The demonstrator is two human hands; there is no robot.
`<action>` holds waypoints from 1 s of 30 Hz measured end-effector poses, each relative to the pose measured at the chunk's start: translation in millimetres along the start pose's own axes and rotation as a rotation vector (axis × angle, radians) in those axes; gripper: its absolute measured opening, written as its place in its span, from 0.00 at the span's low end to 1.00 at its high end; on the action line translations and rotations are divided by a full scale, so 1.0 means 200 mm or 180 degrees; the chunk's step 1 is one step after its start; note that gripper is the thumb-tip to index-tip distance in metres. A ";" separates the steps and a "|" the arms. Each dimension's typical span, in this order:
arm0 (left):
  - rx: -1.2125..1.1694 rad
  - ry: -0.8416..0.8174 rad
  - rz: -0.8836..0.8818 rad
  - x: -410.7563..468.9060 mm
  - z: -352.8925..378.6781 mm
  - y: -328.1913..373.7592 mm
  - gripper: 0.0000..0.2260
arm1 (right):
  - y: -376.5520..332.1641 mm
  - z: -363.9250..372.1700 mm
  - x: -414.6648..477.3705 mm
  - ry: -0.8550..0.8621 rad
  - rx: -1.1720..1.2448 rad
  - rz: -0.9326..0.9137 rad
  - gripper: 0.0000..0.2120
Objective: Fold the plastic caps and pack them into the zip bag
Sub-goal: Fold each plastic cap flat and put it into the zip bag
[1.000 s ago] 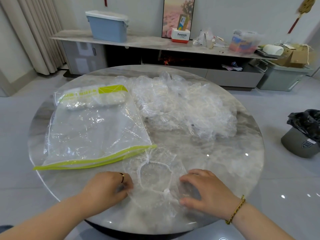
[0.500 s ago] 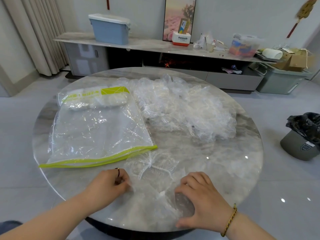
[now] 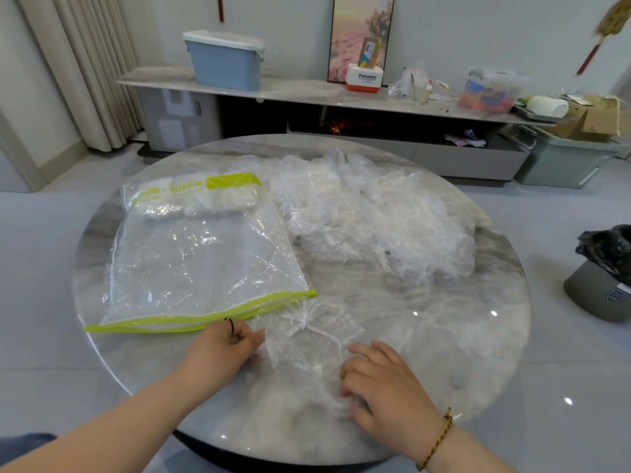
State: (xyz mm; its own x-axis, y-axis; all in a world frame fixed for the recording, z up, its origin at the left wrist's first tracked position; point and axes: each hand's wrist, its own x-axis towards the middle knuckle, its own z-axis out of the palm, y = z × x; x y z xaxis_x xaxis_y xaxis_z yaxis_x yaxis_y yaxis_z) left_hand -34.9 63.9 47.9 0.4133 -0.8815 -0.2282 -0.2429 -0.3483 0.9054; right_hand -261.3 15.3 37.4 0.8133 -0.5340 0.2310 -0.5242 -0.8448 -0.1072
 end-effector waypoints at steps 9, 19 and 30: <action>0.0949 0.0226 0.0171 0.03 -0.02 0.01 0.16 | 0.03 -0.09 0.08 -0.0020 0.2289 0.2171 0.19; 0.3559 0.0721 0.1214 -0.04 -0.01 0.12 0.10 | -0.01 -0.09 0.15 -0.0306 0.0647 0.2011 0.28; 0.3935 -0.0352 0.2282 -0.03 0.17 0.00 0.33 | -0.10 0.03 0.22 0.0068 -0.0051 0.0614 0.22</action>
State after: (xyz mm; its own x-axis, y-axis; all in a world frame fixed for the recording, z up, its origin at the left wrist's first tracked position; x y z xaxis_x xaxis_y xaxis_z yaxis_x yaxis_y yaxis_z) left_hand -67.6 58.5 37.3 -0.1783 -0.9823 0.0581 -0.9836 0.1762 -0.0389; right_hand -214.4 8.5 44.7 0.6919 -0.6850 0.2281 -0.6740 -0.7261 -0.1361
